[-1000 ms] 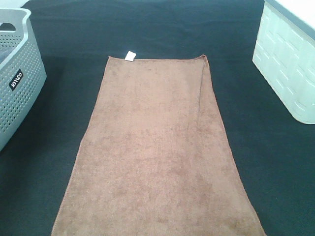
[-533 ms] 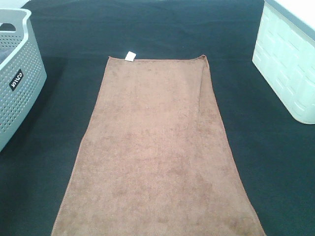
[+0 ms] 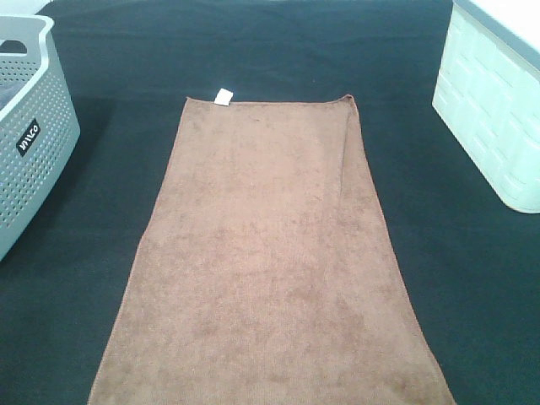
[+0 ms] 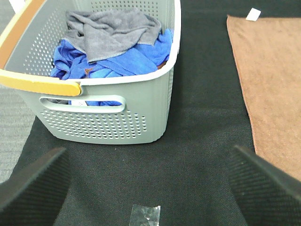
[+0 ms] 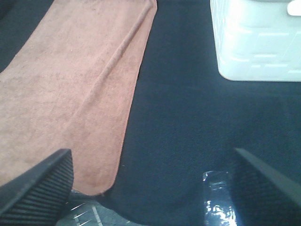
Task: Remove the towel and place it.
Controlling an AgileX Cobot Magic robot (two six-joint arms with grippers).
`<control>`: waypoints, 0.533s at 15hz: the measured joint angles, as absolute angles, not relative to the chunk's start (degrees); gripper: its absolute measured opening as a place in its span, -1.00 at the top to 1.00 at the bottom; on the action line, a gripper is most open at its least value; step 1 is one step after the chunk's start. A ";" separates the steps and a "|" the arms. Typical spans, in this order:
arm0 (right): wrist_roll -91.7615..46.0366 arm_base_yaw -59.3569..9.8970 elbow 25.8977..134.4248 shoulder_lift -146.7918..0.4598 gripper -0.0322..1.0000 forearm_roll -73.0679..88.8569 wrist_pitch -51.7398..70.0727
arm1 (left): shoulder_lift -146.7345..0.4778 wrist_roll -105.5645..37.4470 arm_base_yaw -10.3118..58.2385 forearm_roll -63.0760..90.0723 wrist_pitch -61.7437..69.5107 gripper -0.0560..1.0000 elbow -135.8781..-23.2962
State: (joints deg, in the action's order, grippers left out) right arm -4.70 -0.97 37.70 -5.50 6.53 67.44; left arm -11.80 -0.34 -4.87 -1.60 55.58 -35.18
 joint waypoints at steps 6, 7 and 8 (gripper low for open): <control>-6.76 -0.97 30.60 0.29 -0.61 4.93 64.23 | 0.29 -1.43 -4.87 1.15 63.48 -0.72 -30.48; -6.76 -0.97 30.60 0.29 -0.61 4.93 64.23 | 0.29 -1.43 -4.87 1.15 63.48 -0.72 -30.48; -6.88 -0.97 29.62 0.29 -0.61 5.33 61.42 | 0.34 -1.66 -4.87 2.75 62.40 -0.72 -29.79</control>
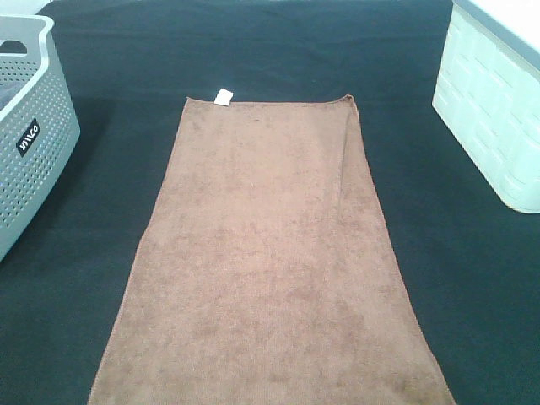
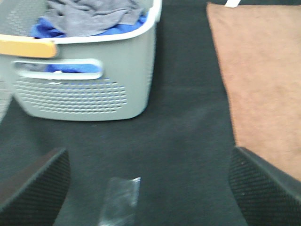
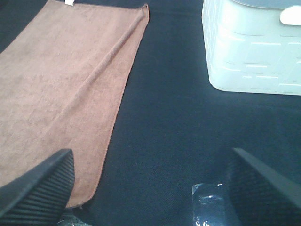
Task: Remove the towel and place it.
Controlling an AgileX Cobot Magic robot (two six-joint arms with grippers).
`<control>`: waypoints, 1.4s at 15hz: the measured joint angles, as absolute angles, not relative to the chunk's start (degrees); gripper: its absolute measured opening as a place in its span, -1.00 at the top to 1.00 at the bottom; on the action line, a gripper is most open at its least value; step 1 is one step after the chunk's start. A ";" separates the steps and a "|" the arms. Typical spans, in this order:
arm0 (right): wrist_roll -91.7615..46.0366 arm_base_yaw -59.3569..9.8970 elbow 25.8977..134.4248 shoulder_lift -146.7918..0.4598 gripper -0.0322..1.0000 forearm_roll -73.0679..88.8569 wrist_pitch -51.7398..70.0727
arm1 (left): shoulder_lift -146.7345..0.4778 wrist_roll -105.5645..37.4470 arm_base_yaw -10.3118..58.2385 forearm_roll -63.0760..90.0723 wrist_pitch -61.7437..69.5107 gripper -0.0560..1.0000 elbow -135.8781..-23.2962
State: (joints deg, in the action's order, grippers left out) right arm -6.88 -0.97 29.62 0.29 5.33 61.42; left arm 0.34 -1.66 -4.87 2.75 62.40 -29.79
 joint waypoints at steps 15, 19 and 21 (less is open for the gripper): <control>-6.82 -0.97 28.82 0.29 -0.59 5.44 60.91 | 0.34 -3.21 -4.87 6.93 60.16 -0.72 -28.53; -6.82 -0.97 28.82 0.29 -0.59 5.44 60.91 | 0.34 -3.21 -4.87 6.93 60.16 -0.71 -28.53; -6.82 -0.97 28.82 0.29 -0.59 5.44 60.91 | 0.34 -3.21 -4.87 6.93 60.16 -0.71 -28.53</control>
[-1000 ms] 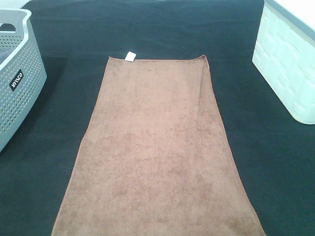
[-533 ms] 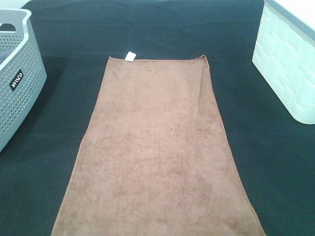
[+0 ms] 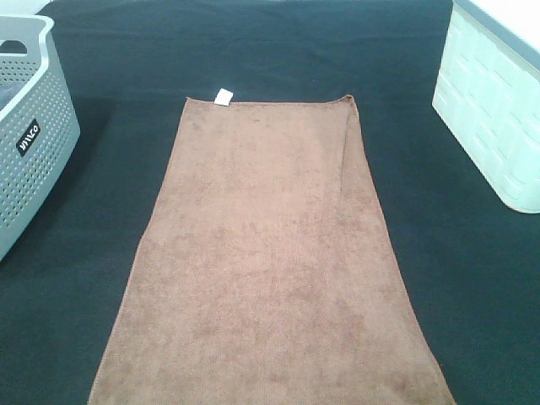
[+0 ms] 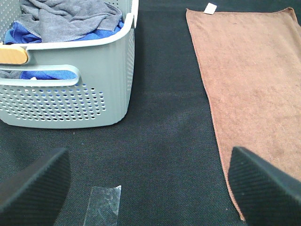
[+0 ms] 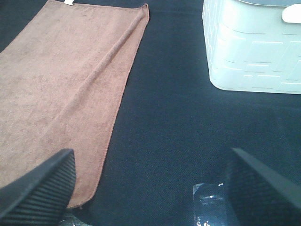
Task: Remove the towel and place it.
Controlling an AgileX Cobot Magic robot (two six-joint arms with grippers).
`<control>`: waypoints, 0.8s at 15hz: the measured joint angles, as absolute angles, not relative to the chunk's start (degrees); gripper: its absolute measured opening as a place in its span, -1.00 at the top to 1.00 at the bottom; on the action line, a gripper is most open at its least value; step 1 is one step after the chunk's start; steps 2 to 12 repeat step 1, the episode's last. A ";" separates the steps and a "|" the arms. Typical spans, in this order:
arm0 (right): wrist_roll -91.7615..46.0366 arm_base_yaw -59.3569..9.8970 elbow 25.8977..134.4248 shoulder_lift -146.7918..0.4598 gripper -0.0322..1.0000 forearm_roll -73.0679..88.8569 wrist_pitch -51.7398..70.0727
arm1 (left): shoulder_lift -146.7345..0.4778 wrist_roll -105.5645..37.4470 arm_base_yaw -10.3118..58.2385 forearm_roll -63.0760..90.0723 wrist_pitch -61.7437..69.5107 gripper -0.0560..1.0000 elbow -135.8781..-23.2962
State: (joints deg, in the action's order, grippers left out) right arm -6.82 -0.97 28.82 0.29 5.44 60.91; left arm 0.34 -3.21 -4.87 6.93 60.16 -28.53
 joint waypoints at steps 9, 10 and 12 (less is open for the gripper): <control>-6.82 -0.97 28.82 0.29 -0.59 5.44 60.91 | 0.34 -3.21 -4.87 6.93 60.16 -0.71 -28.53; -6.82 -0.97 28.82 0.29 -0.59 5.44 60.91 | 0.34 -3.21 -4.87 6.93 60.16 -0.71 -28.53; -6.82 -0.97 28.82 0.29 -0.59 5.44 60.91 | 0.34 -3.21 -4.87 6.93 60.16 -0.71 -28.53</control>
